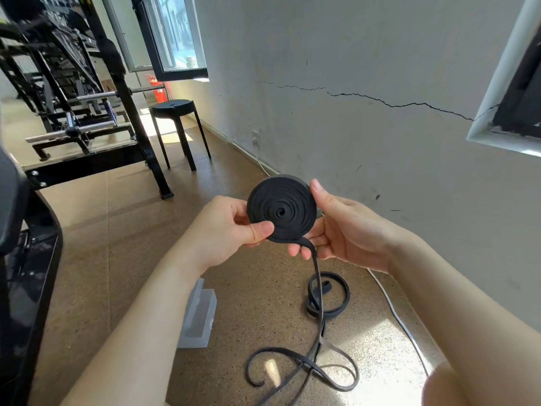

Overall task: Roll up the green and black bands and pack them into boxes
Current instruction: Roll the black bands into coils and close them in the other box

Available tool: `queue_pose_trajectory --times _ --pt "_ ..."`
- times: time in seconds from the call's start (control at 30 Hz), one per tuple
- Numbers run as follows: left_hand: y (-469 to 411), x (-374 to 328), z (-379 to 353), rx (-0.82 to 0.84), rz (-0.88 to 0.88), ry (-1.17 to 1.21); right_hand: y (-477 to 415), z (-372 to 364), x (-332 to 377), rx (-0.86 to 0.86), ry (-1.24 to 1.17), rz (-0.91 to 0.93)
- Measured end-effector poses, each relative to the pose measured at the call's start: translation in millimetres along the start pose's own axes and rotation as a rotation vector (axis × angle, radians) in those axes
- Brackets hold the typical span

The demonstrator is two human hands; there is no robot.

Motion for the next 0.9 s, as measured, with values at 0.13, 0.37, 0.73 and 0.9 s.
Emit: queue_pose_trajectory --times 0.13,0.37,0.73,0.9 --pt "2.4 -2.8 -6.8 -0.033 0.018 0.385 -1.7 -3.5 5.3 0.043 -0.215 0.068" --pt "3.0 -13.7 -6.2 -0.073 -0.063 0.276 0.3 -5.1 3.8 0.021 -0.198 0.016" --pt "-3.8 19.0 13.9 -0.097 0.125 0.054 8.4 -5.5 26.2 -0.205 0.513 0.319" --pt "-2.0 17.4 11.0 -0.083 0.144 0.160 5.7 -2.6 28.8 -0.318 0.690 0.357"
Point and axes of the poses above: each hand's wrist, its own y-axis away from the middle knuckle, its own z-axis out of the back of the hand, x = y × z, the point moved 9 cm from there along -y, towards the middle knuckle, and after that the axes turned 3 degrees about -x, right-handed, at the moved point
